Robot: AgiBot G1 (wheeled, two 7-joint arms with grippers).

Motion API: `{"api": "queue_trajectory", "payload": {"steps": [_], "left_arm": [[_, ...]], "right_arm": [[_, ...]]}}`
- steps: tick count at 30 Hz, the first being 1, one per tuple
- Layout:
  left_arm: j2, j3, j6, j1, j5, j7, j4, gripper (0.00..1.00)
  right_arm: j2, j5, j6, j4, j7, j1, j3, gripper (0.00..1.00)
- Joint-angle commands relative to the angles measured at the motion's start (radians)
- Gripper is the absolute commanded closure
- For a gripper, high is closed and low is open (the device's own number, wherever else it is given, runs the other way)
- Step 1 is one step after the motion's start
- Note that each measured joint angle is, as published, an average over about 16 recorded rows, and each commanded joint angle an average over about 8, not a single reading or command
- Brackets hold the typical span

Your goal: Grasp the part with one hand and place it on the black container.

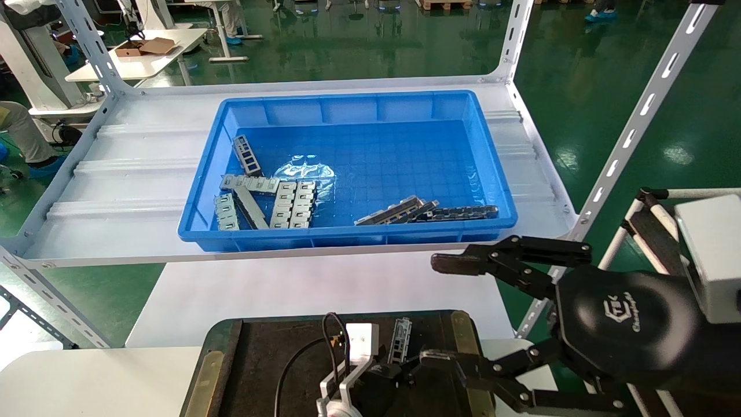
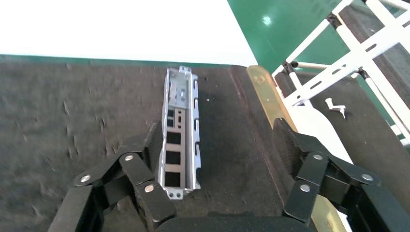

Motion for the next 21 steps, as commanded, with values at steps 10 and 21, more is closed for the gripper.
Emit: {"api": "queue_trajectory", "payload": {"steps": [10,21], "left_arm": [[-0.193,-0.029,0.241,-0.041,0.11,-0.01,-0.125,0.0],[-0.351,-0.161,0.615,-0.053,0.225,0.073,-0.124,0.0]], "right_arm": [[0.0,0.0,0.0,0.0,0.0,0.0,0.0,0.0],[0.0,0.0,0.0,0.0,0.0,0.0,0.0,0.0]]}}
